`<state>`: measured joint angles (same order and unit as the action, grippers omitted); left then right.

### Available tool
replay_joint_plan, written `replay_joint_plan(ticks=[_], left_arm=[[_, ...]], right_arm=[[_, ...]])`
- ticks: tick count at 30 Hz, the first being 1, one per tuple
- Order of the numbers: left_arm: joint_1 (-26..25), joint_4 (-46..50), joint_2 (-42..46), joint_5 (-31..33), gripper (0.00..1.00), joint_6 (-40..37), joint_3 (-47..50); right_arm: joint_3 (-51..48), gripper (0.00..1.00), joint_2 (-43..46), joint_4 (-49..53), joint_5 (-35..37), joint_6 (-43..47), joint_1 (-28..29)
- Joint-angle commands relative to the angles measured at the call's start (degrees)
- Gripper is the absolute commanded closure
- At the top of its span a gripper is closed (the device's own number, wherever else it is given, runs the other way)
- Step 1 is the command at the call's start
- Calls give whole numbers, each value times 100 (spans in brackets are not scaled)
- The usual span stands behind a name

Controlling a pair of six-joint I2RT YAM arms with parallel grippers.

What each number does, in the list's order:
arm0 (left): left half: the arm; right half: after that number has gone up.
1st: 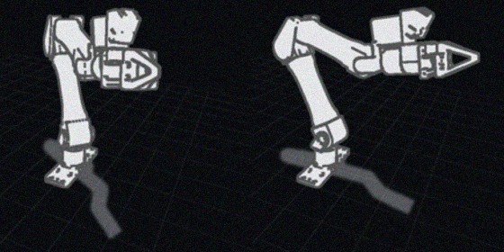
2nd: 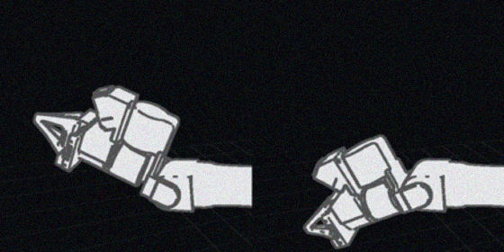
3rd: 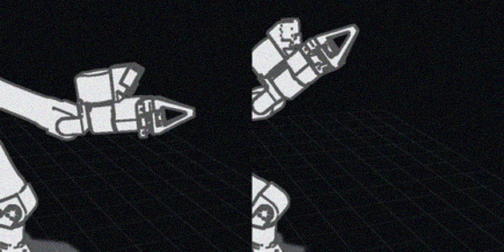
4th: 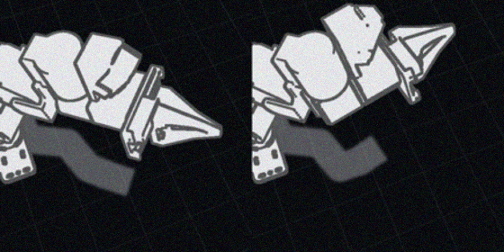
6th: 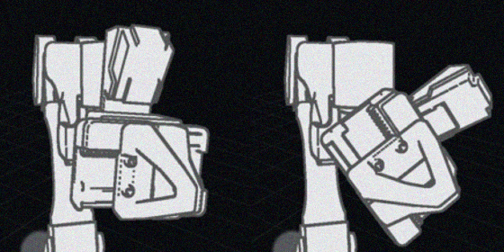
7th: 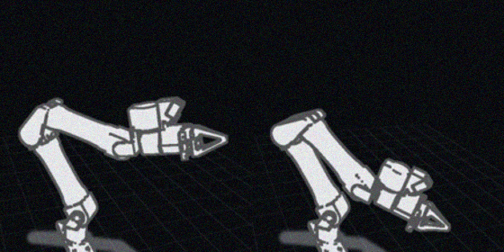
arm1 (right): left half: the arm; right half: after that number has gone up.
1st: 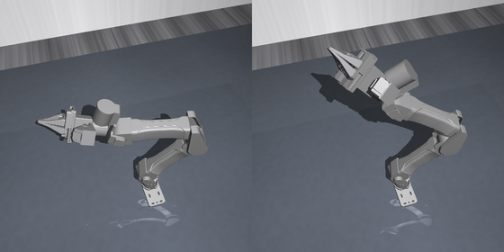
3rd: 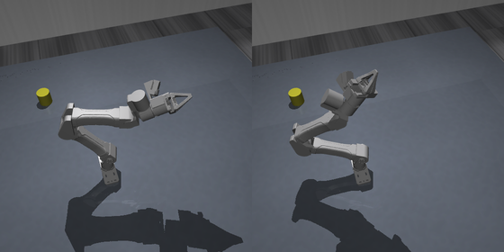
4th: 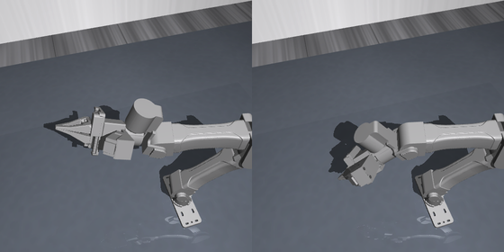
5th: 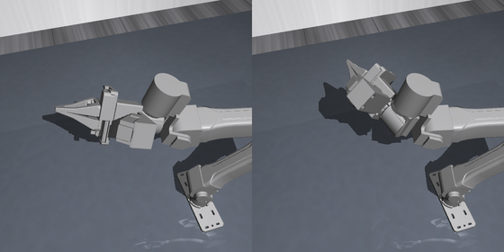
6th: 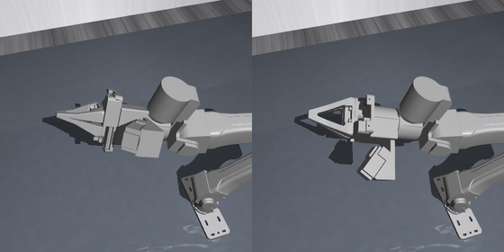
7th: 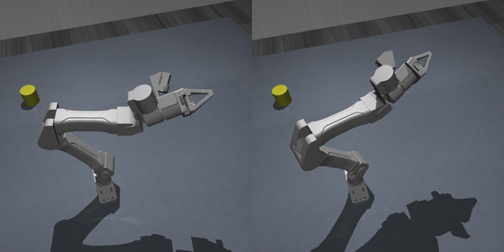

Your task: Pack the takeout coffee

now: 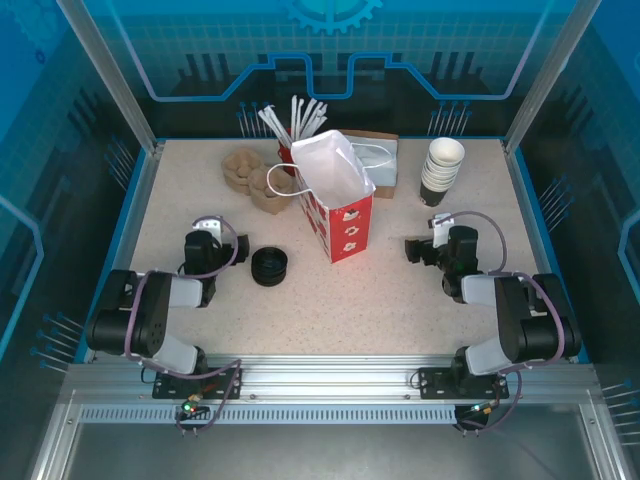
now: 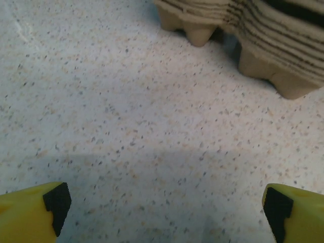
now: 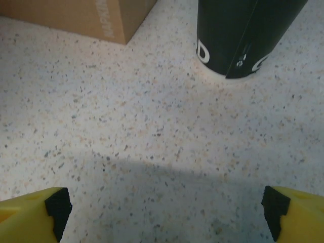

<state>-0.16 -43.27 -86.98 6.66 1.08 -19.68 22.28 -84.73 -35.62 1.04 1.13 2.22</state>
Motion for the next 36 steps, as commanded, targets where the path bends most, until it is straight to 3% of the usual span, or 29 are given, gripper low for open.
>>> replay_joint_plan(ticks=[1,26,29,36], left_arm=[[-28,-803,-154,-403,1,-179,-252],[-49,-648,85,-438,1,-221,-234],[-89,-9,668,-249,1,-193,-312],[-151,2947,2470,631,1,387,-1201]], right_arm=[[250,0,-151,-745,-138,-29,28],[233,0,3,-652,-114,-58,18],[201,0,382,-404,-8,-140,-30],[792,0,1904,1964,503,-589,-186]])
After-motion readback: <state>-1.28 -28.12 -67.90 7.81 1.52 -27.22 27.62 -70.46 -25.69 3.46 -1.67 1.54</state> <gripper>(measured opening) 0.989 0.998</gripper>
